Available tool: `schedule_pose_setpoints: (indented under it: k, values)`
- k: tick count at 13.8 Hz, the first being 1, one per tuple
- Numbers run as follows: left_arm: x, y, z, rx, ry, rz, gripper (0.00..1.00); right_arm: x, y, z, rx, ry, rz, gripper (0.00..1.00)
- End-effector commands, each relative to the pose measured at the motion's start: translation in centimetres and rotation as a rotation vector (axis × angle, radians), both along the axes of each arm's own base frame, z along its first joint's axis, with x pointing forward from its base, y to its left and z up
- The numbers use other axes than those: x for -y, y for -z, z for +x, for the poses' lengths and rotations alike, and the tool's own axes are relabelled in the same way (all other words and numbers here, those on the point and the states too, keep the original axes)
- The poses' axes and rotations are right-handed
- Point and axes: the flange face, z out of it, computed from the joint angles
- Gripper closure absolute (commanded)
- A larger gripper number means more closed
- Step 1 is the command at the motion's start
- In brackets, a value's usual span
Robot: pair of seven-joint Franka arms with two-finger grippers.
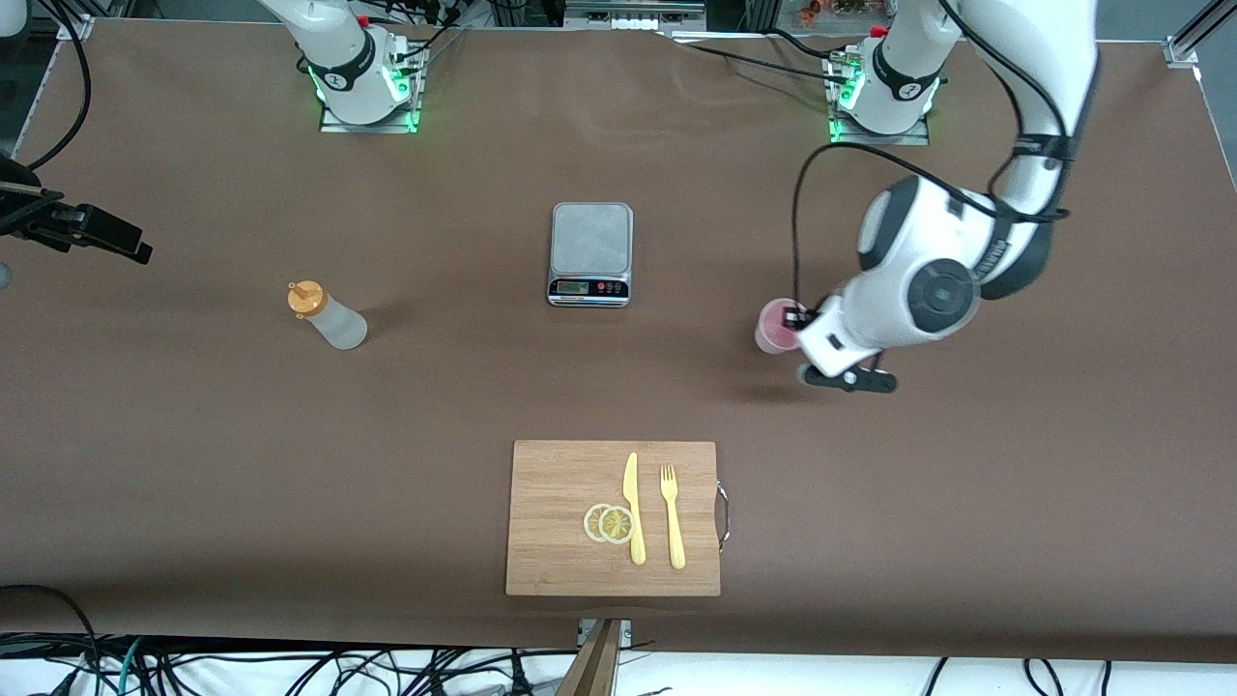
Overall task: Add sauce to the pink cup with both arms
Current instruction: 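Lift the pink cup with the left gripper and carry it toward the scale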
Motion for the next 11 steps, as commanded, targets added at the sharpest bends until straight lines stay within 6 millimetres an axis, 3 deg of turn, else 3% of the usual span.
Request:
schedule_pose_setpoints:
  k: [1, 4, 7, 11]
  values:
    - [6.1, -1.2, -2.9, -0.009, -0.024, 0.017, 1.0, -0.1, -0.3, -0.2, 0.003, -0.003, 0.014, 0.0]
    - [12.4, -1.1, -6.5, -0.048, -0.045, -0.017, 1.0, -0.1, -0.3, -0.2, 0.003, -0.004, 0.014, 0.0]
    - [17.0, -1.1, -9.3, -0.039, 0.002, -0.045, 1.0, -0.1, -0.2, -0.2, 0.003, -0.004, 0.014, 0.0]
    - [22.0, 1.3, -12.3, -0.002, 0.065, -0.063, 1.0, 0.5, 1.6, 0.5, -0.029, -0.039, 0.012, 0.0]
